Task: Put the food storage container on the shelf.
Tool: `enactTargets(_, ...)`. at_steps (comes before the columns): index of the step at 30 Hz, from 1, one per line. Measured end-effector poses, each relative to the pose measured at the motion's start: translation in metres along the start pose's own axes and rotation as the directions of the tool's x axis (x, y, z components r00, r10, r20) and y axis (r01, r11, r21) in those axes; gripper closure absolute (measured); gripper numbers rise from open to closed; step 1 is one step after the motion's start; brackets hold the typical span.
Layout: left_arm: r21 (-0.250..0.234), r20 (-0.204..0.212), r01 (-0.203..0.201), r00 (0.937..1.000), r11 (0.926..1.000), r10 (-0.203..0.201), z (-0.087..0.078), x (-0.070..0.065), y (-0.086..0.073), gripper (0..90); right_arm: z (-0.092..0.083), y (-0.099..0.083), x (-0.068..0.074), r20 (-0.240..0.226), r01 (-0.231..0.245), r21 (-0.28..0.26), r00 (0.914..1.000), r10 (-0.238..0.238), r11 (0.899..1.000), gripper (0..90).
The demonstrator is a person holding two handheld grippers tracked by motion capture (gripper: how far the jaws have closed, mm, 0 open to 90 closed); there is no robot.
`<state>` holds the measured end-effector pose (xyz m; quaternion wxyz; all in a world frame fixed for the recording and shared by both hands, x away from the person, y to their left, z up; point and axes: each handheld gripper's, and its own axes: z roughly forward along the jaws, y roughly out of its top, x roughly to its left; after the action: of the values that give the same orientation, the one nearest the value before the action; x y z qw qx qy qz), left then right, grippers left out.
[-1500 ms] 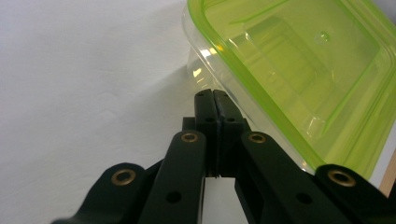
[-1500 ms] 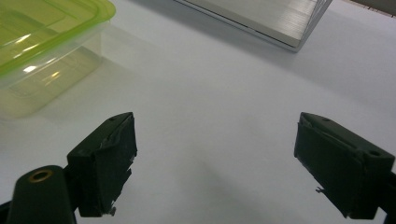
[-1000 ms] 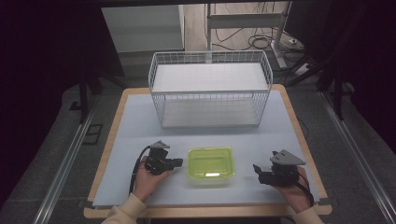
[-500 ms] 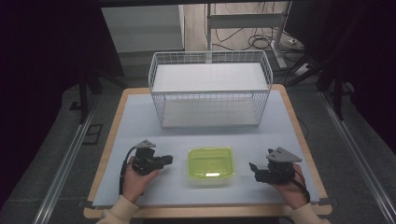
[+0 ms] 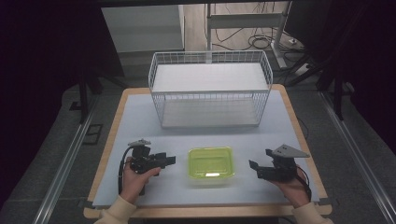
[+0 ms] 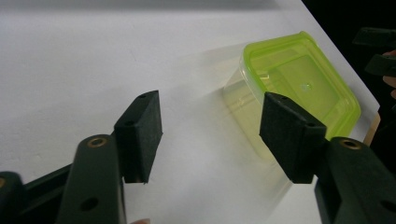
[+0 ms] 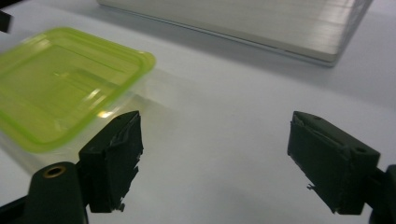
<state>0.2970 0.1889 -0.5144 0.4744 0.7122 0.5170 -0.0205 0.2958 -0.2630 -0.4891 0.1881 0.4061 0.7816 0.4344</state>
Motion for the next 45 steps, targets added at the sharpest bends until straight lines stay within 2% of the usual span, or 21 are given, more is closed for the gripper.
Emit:
enactTargets(1,-0.002,0.007,0.003,1.0,1.0,-0.003,-0.001,0.0,0.0,37.1,-0.001,0.001,0.0,-0.035,-0.03,-0.001,0.9989,0.03,1.0,20.8)
enactTargets(7,-0.001,0.015,0.008,0.9999,1.0,-0.008,0.0,-0.001,0.001,36.6,-0.001,0.002,-0.001,-0.078,-0.054,0.011,0.9954,0.055,0.998,23.1)
enactTargets(13,-0.006,0.034,0.017,0.9993,0.9998,-0.017,0.001,-0.002,0.003,36.6,0.0,0.0,0.001,-0.09,-0.044,0.022,0.9949,0.046,0.999,23.6)
enactTargets(17,0.004,0.037,0.0,0.9993,1.0,0.0,0.002,-0.004,0.005,36.4,-0.002,-0.002,0.003,-0.108,-0.049,0.021,0.9929,0.051,0.999,23.7)
enactTargets(23,0.006,0.044,0.002,0.999,1.0,-0.003,0.003,-0.002,0.009,36.3,-0.005,-0.002,0.0,-0.141,-0.105,0.027,0.9842,0.108,0.994,25.2)
enactTargets(24,0.011,0.045,0.003,0.999,0.9999,-0.004,0.004,-0.002,0.009,36.3,-0.004,0.0,0.0,-0.151,-0.113,0.027,0.9817,0.116,0.993,25.7)
enactTargets(25,0.015,0.047,0.005,0.9989,0.9999,-0.006,0.004,-0.002,0.009,36.1,-0.001,0.003,0.001,-0.176,-0.132,0.05,0.9746,0.139,0.99,26.0)
enactTargets(26,0.017,0.05,0.007,0.9987,0.9998,-0.008,0.005,-0.002,0.009,36.1,-0.001,0.003,0.001,-0.176,-0.132,0.05,0.9746,0.139,0.99,26.0)
enactTargets(27,0.023,0.055,0.007,0.9984,0.9997,-0.009,0.005,-0.003,0.009,35.9,0.005,0.005,0.004,-0.203,-0.145,0.069,0.9666,0.156,0.987,26.3)
enactTargets(29,0.029,0.061,0.009,0.9981,0.9995,-0.01,0.006,-0.004,0.009,35.9,0.007,0.006,0.005,-0.21,-0.147,0.074,0.9646,0.159,0.986,26.5)
enactTargets(31,0.031,0.073,0.015,0.9972,0.9994,-0.017,0.006,-0.005,0.009,35.8,0.014,0.009,0.01,-0.233,-0.159,0.1,0.9559,0.178,0.982,27.3)
enactTargets(33,0.037,0.087,0.026,0.9958,0.999,-0.029,0.008,-0.005,0.009,35.7,0.016,0.01,0.011,-0.242,-0.163,0.106,0.9527,0.184,0.981,27.8)
enactTargets(37,0.048,0.117,0.054,0.9914,0.9974,-0.059,0.012,-0.004,0.009,35.9,0.028,0.013,0.012,-0.293,-0.222,0.143,0.9212,0.255,0.965,30.6)
enactTargets(38,0.048,0.117,0.054,0.9914,0.9974,-0.059,0.012,-0.004,0.009,36.0,0.028,0.013,0.012,-0.293,-0.222,0.143,0.9212,0.255,0.965,30.6)
enactTargets(40,0.053,0.126,0.062,0.9897,0.9967,-0.068,0.014,-0.004,0.009,36.0,0.033,0.015,0.013,-0.306,-0.24,0.162,0.9098,0.28,0.957,31.5)
enactTargets(42,0.062,0.136,0.075,0.9872,0.9952,-0.083,0.017,-0.004,0.009,36.1,0.036,0.015,0.013,-0.307,-0.243,0.171,0.9079,0.285,0.955,32.1)
enactTargets(43,0.069,0.148,0.087,0.9842,0.9938,-0.097,0.02,-0.005,0.009,36.3,0.04,0.016,0.014,-0.306,-0.254,0.185,0.9029,0.301,0.949,33.1)
enactTargets(45,0.081,0.154,0.086,0.9832,0.993,-0.098,0.021,-0.006,0.009,36.3,0.042,0.016,0.014,-0.308,-0.259,0.188,0.9004,0.308,0.947,33.4)
